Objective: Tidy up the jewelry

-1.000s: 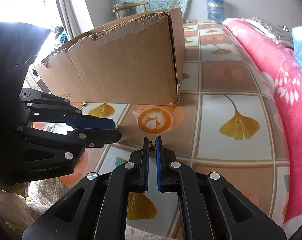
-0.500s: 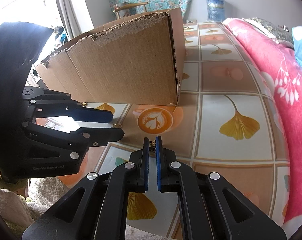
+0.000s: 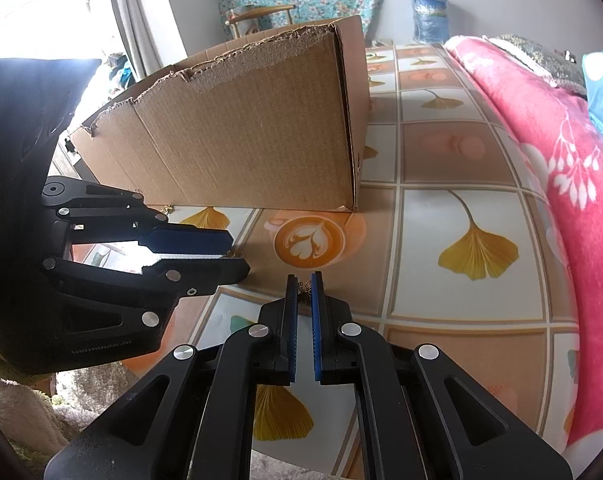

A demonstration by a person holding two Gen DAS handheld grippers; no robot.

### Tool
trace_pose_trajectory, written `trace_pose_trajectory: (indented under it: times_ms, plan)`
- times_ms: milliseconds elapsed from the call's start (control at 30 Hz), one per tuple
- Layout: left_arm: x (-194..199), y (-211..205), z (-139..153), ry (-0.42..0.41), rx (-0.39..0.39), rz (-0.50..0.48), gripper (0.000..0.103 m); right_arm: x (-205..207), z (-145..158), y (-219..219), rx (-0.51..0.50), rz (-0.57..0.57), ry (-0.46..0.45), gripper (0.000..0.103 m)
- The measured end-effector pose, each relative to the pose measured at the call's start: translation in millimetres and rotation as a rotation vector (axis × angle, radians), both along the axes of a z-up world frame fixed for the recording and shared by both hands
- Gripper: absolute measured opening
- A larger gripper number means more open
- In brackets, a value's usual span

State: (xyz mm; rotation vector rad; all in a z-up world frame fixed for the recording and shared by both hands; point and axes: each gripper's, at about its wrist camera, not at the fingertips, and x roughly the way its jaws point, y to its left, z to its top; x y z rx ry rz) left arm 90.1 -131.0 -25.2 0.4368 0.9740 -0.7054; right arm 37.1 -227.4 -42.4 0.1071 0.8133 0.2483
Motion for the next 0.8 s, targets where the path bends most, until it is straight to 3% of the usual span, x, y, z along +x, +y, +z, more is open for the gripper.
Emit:
trace_pose_trajectory:
  times_ms: [33,800]
  plan:
    - [0,0,0,-0.003,-0.001,0.0,0.015,0,0,0,0.0,0.0,0.0,0.004]
    - [-5,9,10,-0.03,-0.027,0.003,0.015,-1,3,-4,0.006,-0.011,-0.001,0.004]
